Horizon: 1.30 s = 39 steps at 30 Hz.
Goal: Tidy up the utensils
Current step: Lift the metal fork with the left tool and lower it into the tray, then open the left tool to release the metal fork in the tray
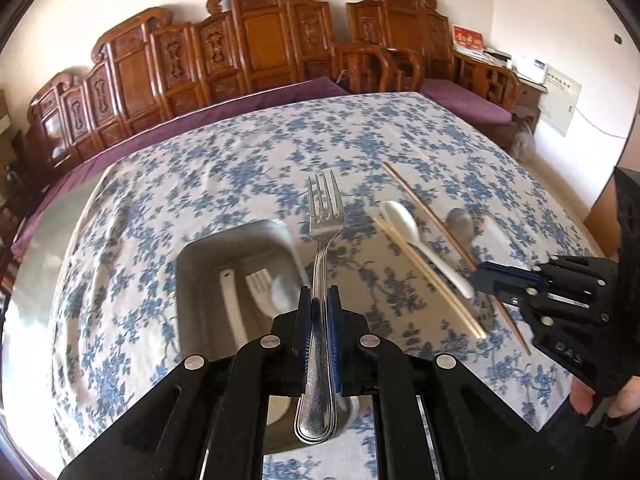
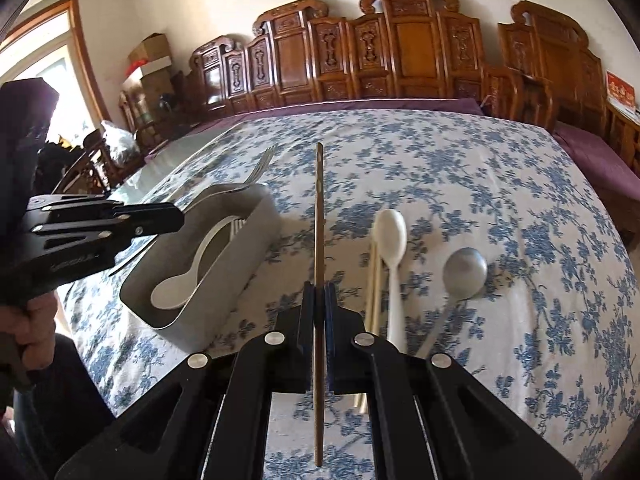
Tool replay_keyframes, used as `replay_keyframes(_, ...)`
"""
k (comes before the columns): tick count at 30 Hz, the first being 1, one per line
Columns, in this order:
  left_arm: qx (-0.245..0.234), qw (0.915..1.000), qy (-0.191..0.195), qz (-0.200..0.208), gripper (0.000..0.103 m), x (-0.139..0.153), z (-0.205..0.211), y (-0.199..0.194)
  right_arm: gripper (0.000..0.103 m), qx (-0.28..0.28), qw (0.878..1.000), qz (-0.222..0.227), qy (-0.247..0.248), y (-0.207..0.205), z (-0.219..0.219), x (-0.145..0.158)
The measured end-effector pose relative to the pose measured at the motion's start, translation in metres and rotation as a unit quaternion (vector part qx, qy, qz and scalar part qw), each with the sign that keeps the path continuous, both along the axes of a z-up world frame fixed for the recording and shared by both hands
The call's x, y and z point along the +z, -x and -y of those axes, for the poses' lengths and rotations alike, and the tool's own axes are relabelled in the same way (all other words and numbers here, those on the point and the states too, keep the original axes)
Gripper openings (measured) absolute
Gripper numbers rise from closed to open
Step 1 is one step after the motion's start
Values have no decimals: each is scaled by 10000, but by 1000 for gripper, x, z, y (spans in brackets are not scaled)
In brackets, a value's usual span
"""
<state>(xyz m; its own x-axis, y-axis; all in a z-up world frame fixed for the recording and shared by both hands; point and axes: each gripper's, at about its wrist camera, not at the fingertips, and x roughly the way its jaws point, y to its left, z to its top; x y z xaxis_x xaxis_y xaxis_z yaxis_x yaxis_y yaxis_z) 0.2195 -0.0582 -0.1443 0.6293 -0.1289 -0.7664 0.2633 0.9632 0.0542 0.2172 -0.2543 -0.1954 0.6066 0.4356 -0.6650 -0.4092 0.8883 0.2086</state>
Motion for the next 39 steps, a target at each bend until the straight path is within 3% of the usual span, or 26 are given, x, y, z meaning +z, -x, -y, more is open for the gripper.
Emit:
replay_keyframes(11, 493, 9985, -29, -225, 7, -32, -48, -9, 6, 123, 9998, -25, 153, -1, -10, -7)
replay_keyframes(21, 710, 9963, -194, -434, 7, -63, -62, -17, 6, 206, 9995, -68, 221, -2, -16, -11)
replay_keyframes(27, 603, 9966, -111, -547, 8, -68, -59, -19, 6, 227, 9996, -114, 149, 0, -18, -9)
replay_keyframes(39, 523, 9982, 261, -124, 8, -45, -68, -5, 6, 315, 9993, -172, -40, -1, -47, 5)
